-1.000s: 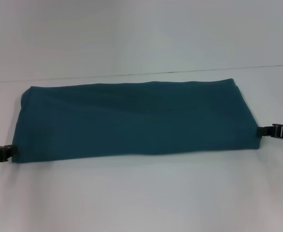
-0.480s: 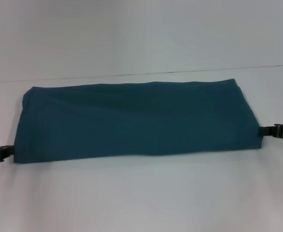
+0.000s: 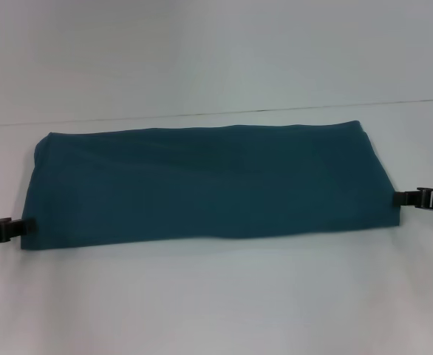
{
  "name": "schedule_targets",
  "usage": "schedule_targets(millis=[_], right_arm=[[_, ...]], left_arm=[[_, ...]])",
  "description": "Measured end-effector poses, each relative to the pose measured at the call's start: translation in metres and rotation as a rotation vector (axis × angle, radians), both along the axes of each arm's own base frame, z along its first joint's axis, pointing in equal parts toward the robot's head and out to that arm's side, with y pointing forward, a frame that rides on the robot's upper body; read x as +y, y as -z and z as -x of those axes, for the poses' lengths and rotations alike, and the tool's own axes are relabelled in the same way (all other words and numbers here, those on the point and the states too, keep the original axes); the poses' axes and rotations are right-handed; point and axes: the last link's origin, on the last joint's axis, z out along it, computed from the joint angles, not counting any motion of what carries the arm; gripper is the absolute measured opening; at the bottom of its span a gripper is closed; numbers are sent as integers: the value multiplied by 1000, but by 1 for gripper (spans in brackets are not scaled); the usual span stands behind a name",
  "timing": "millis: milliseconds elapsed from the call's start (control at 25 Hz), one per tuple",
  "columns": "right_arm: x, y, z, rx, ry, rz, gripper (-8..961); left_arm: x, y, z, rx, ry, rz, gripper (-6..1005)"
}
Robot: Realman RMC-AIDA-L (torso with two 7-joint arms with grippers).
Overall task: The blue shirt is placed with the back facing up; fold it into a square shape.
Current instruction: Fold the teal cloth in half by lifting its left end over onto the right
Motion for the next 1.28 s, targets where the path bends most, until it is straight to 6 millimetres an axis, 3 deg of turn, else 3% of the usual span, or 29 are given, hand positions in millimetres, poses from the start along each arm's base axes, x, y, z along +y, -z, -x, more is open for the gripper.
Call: schedule_targets(millis=[160,560,800,1280], right_arm=[[0,0,0,1,-1,0,10],[0,0,0,3,0,-3,10],[1,-1,0,3,1,-5,10],[0,0,0,1,1,-1,11]], left_arm=[[2,2,-1,5,1,0,353],[5,14,-8,34,33,48,809],[8,14,-8,61,40,43,923],[8,14,-6,69,31,37,571]])
